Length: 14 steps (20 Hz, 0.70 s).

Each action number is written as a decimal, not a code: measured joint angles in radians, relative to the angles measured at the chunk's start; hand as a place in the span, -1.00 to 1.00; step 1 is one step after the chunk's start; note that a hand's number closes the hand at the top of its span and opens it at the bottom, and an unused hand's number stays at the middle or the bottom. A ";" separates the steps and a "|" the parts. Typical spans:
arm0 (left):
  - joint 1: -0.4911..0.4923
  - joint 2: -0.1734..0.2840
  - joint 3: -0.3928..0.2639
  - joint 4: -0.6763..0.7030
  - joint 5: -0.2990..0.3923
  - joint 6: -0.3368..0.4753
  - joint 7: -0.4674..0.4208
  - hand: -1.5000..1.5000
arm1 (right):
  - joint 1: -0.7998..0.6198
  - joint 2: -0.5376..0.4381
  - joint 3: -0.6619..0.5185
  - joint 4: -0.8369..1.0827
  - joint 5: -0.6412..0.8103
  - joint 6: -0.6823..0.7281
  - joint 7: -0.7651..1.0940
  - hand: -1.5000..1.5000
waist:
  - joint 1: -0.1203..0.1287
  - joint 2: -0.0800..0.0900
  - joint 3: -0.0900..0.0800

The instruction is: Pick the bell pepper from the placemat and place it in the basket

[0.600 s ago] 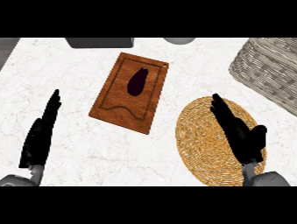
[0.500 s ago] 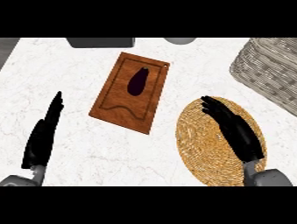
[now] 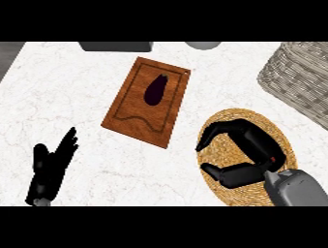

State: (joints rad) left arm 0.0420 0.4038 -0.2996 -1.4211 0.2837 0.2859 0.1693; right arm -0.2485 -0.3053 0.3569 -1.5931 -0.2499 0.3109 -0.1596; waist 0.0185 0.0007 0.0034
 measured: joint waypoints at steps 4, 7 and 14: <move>0.015 0.002 0.021 0.008 0.025 -0.029 0.000 0.00 | 0.041 -0.016 0.074 -0.075 0.174 -0.068 -0.001 -1.00 | -0.018 -0.008 0.003; 0.027 0.010 0.034 0.007 0.037 -0.040 0.001 0.00 | 0.000 -0.102 0.047 -0.116 0.307 -0.120 0.059 -1.00 | -0.030 -0.014 0.002; 0.038 0.019 0.049 -0.002 0.048 -0.054 0.008 0.00 | -0.156 -0.360 -0.068 -0.224 0.466 -0.049 0.256 -1.00 | -0.036 -0.016 0.000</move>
State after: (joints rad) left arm 0.0805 0.4232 -0.2508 -1.4229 0.3314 0.2315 0.1777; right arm -0.4044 -0.6649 0.2891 -1.8174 0.2157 0.2619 0.0968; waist -0.0179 -0.0153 0.0031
